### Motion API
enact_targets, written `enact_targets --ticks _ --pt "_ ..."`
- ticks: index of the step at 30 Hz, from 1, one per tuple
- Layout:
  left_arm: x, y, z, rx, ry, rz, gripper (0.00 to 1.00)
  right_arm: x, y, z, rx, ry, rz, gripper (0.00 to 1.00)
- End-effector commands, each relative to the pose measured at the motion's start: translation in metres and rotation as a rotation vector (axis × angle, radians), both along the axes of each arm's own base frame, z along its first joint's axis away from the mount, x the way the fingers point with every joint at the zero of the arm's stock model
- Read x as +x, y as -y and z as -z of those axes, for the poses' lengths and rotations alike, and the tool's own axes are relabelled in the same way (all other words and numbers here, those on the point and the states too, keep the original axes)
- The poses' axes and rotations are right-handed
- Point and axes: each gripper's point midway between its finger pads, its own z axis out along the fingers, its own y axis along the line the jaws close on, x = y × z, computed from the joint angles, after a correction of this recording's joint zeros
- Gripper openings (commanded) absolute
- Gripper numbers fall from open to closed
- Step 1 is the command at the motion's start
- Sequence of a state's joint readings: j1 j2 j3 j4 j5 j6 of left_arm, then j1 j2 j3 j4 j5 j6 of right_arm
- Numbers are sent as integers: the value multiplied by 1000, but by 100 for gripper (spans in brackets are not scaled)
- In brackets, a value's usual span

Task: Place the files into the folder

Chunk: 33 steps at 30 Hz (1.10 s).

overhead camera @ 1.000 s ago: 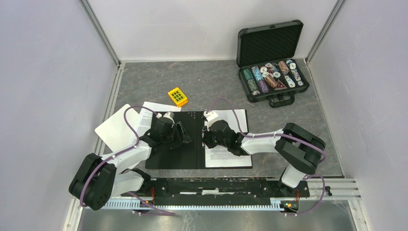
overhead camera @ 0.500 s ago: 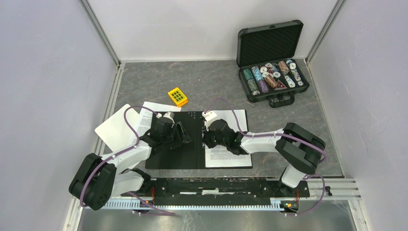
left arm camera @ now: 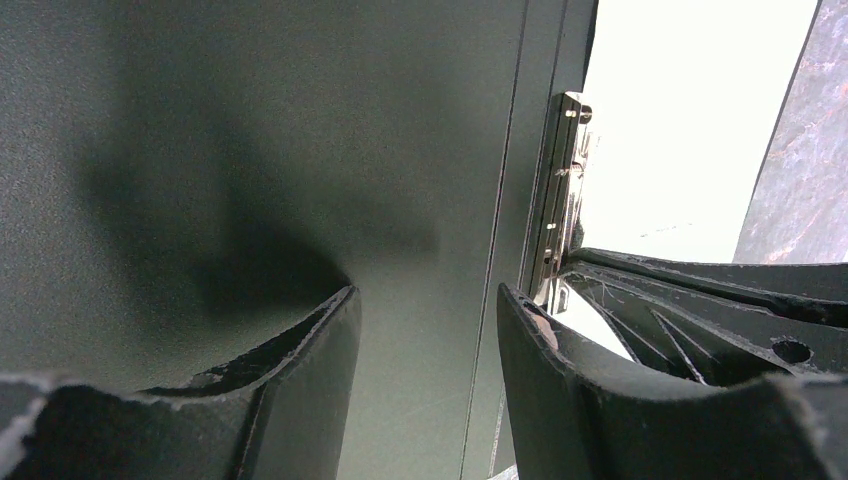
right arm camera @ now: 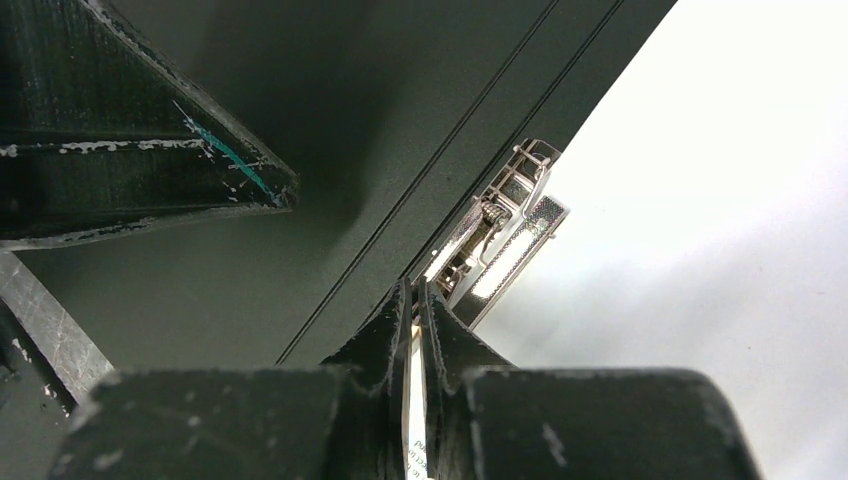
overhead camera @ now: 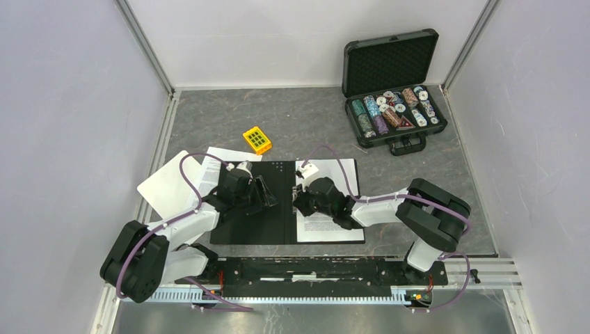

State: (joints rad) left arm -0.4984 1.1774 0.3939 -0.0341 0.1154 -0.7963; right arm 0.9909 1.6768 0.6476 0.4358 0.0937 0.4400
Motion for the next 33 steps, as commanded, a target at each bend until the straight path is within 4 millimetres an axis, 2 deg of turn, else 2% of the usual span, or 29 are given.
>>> enact_targets --ticks 1,8,16,25,29,33 --pt "-18 -19 27 83 -112 -44 60 -48 93 93 -357 -193 47 7" --pt "-20 -18 29 73 -117 -44 60 -50 89 89 -229 -191 148 9" --pt "-22 -19 30 70 -118 -44 60 -55 92 102 -270 -200 180 9" --pt "-23 -18 30 66 -118 -41 60 -58 91 107 -334 -197 157 9" --pt "-23 -18 31 63 -120 -42 60 -58 87 104 -300 -197 165 9" --pt "-24 -18 32 61 -122 -44 60 -56 75 90 -213 -190 166 9"
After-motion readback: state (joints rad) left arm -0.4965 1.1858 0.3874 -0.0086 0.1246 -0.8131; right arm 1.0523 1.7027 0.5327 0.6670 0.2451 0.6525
